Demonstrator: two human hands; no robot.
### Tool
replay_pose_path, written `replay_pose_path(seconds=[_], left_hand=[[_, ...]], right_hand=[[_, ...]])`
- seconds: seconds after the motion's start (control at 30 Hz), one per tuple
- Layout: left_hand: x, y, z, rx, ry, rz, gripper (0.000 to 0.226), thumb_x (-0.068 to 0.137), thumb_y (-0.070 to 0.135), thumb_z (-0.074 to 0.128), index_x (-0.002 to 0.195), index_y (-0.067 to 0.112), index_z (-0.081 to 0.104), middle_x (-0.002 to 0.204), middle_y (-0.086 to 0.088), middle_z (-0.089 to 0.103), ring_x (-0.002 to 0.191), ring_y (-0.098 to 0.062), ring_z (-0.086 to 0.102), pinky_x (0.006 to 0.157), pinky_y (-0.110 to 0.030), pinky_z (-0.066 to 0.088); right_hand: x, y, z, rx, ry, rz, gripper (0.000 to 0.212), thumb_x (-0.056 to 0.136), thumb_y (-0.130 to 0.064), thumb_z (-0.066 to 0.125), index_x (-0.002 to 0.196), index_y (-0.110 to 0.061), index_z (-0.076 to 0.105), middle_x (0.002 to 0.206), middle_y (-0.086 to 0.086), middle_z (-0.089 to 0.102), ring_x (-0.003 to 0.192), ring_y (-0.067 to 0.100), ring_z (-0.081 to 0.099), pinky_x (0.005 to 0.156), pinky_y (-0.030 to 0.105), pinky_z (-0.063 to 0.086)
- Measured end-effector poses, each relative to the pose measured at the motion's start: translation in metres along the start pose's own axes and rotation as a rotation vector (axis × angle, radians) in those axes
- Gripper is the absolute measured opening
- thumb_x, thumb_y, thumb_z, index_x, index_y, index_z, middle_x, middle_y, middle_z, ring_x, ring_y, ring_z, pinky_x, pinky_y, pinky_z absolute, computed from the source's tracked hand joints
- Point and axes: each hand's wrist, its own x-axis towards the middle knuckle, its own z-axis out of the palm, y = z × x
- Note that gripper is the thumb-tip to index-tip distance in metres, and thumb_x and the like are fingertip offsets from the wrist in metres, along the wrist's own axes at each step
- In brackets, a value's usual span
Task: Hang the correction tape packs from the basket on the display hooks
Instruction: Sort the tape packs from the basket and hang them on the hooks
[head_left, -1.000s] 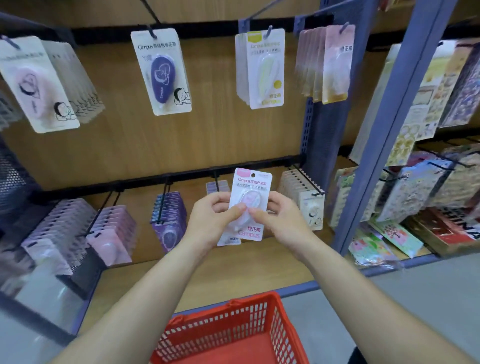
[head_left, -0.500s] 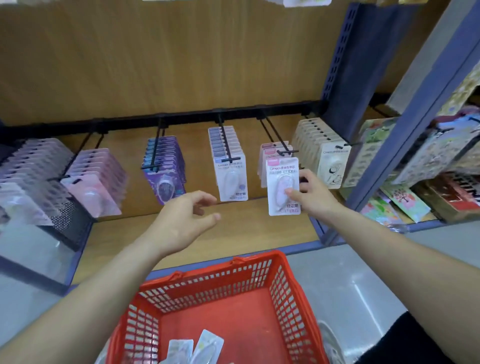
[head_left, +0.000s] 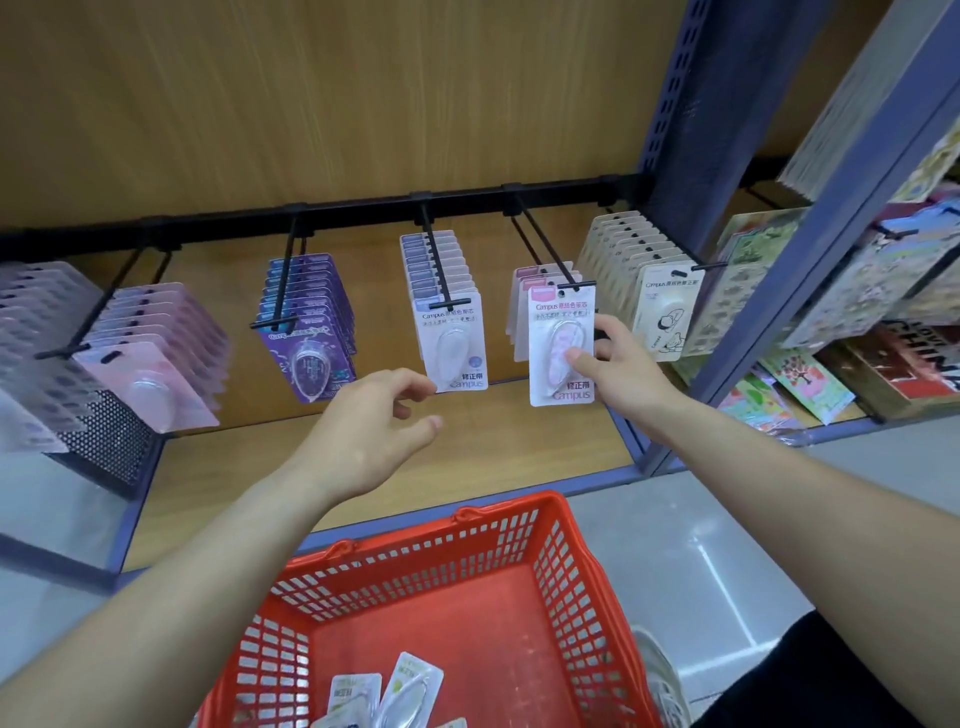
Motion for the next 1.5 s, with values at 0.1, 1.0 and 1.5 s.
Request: replay_pose_path(seconds=[0.1, 1.0, 1.5], left_hand=[[0.001, 0.002, 0.002, -0.002, -0.001, 0.008, 0.034, 0.091, 0.032, 0.072, 0.124, 0.025, 0.066, 0.119, 0.010, 0.066, 0.100, -0.002, 0.064, 0.086, -0.023, 0.048], [-0.128, -0.084, 0.047, 0.147, -0.300, -0.260, 0.033, 0.090, 0.029, 0.075, 0.119, 0.018, 0.067, 0.111, 0.002, 0.069, 0.093, -0.014, 0.064, 0.083, -0.024, 0.045], [-0.221, -0.199, 0.179, 0.099, -0.514, -0.580, 0.043, 0.090, 0.025, 0.071, 0.130, 0.012, 0.062, 0.128, -0.010, 0.067, 0.114, -0.027, 0.063, 0.093, -0.029, 0.047]], right_hand=[[0.002, 0.001, 0.000, 0.009, 0.035, -0.020, 0.034, 0.103, -0.018, 0.057, 0.135, -0.025, 0.049, 0.115, 0.001, 0.068, 0.109, 0.019, 0.068, 0.088, 0.040, 0.059], [-0.089, 0.075, 0.077, -0.897, -0.314, -0.071, 0.026, 0.095, -0.035, 0.064, 0.116, -0.020, 0.066, 0.117, 0.005, 0.062, 0.110, 0.025, 0.061, 0.095, 0.036, 0.049], [-0.152, 0.285, 0.237, -0.731, -0.847, 0.303, 0.050, 0.087, -0.033, 0.078, 0.130, -0.012, 0.062, 0.124, 0.008, 0.068, 0.107, 0.023, 0.063, 0.091, 0.032, 0.049]])
